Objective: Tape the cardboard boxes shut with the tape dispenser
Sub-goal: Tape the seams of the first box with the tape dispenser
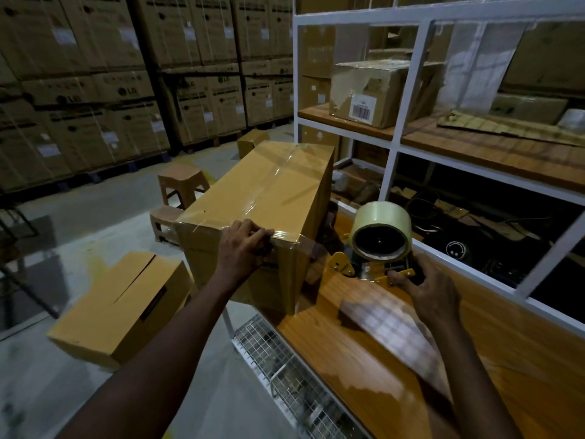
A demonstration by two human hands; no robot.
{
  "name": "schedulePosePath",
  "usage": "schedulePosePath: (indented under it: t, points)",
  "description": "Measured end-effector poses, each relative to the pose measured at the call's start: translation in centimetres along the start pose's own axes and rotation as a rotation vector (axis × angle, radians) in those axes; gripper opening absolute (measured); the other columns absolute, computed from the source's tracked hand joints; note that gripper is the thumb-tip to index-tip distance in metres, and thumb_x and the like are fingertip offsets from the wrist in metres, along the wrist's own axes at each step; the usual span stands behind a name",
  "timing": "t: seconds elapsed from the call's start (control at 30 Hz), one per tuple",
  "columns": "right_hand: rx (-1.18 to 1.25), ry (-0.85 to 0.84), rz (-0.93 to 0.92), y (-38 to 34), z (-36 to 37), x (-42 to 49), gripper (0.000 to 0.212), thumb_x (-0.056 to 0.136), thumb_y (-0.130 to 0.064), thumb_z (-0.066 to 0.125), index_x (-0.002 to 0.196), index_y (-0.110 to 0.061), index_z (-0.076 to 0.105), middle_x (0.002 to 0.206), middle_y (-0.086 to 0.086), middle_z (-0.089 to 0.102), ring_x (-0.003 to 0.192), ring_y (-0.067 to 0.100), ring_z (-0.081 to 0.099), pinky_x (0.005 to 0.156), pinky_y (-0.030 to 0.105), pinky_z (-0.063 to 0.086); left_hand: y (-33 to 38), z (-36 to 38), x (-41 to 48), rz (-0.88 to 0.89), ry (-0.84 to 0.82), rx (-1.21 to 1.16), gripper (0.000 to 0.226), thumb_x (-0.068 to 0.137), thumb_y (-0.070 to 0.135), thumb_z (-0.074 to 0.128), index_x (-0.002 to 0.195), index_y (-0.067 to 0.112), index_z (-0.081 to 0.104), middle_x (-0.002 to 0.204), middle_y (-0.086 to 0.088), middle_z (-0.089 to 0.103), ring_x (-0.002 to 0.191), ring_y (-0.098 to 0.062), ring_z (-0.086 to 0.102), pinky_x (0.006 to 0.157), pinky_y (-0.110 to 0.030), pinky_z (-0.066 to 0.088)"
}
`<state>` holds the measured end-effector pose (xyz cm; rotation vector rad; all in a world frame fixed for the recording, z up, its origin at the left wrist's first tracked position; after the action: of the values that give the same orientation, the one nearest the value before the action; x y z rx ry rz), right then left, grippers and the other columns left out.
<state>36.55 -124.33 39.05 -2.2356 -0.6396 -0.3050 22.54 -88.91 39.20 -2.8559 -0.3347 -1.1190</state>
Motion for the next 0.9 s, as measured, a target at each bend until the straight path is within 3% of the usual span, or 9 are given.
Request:
schedulePosePath:
  t: [0.13,0.23,0.3,0.5,0.7,0.8,0.9]
  points:
    - [-0.035,-0.109,-0.012,-0.6,2.2,0.0,0.060,0.074,-0.074,0.060,0.114,-0.029,0.060,0.100,0.000,0.069,0.091,0.026,0.063,0.075,0.040,0.046,0.1,0.1,0.0,-0.032,-0.013,-0.016,0.047,0.066,0.028,0.088,0.110,0.020,0.072,0.095,-0.007,0.060,0.083,-0.025,0.052,0.069,-0.035,0.039]
    - [-0.040,-0.174,-0.005,-0.7,4.7,0.0,0.067,0.069,-0.085,0.049,0.113,-0.035,0.055,0.102,-0.001,0.068,0.094,0.026,0.062,0.079,0.047,0.050,0.3,0.1,0.0,-0.030,-0.012,-0.016,0.048,0.067,0.027,0.088,0.110,0.019,0.071,0.096,-0.008,0.060,0.084,-0.025,0.053,0.070,-0.034,0.038]
    - [-0.067,-0.185,-0.004,-0.6,5.8,0.3,0.061,0.072,-0.080,0.052,0.112,-0.035,0.055,0.100,0.000,0.069,0.093,0.027,0.062,0.080,0.048,0.049,0.6,0.0,0.1,-0.011,0.002,-0.009,0.046,0.067,0.025,0.089,0.109,0.018,0.071,0.094,-0.008,0.062,0.082,-0.026,0.054,0.070,-0.034,0.039]
    - [-0.135,-0.182,-0.017,-1.8,7.4,0.6,0.048,0.080,-0.063,0.064,0.113,-0.028,0.057,0.104,0.001,0.067,0.100,0.029,0.057,0.084,0.042,0.036,0.7,0.1,0.3,0.056,0.067,0.026,0.039,0.069,0.021,0.087,0.105,0.014,0.072,0.090,-0.008,0.064,0.073,-0.023,0.054,0.065,-0.029,0.034]
    - [-0.197,-0.195,0.003,-2.9,7.8,0.3,0.052,0.081,-0.066,0.058,0.111,-0.024,0.053,0.102,0.004,0.064,0.099,0.027,0.054,0.079,0.038,0.027,0.6,1.0,0.1,0.062,0.044,0.025,0.039,0.075,0.020,0.084,0.111,0.014,0.073,0.093,-0.007,0.067,0.074,-0.024,0.057,0.058,-0.031,0.044]
    - [-0.193,-0.184,0.023,-3.4,8.0,-0.1,0.053,0.081,-0.069,0.056,0.110,-0.024,0.052,0.102,0.003,0.064,0.100,0.028,0.055,0.083,0.041,0.032,0.7,1.1,0.1,0.057,0.045,0.006,0.038,0.075,0.019,0.083,0.111,0.014,0.073,0.093,-0.008,0.068,0.073,-0.025,0.057,0.057,-0.032,0.047]
    - [-0.104,-0.163,0.095,-3.3,8.6,-1.0,0.065,0.077,-0.081,0.044,0.112,-0.027,0.053,0.098,0.001,0.068,0.093,0.029,0.063,0.084,0.047,0.047,0.7,0.9,0.2,0.052,0.068,-0.007,0.035,0.076,0.017,0.082,0.110,0.013,0.073,0.091,-0.008,0.068,0.071,-0.025,0.057,0.056,-0.032,0.046]
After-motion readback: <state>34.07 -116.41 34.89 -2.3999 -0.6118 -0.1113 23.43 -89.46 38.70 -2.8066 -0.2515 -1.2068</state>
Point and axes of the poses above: each hand's wrist, its own x-axis towards the middle knuckle, its own z-axis out of the palm, y = z × x, the point moved 2 cm from there along x, towards the middle knuckle
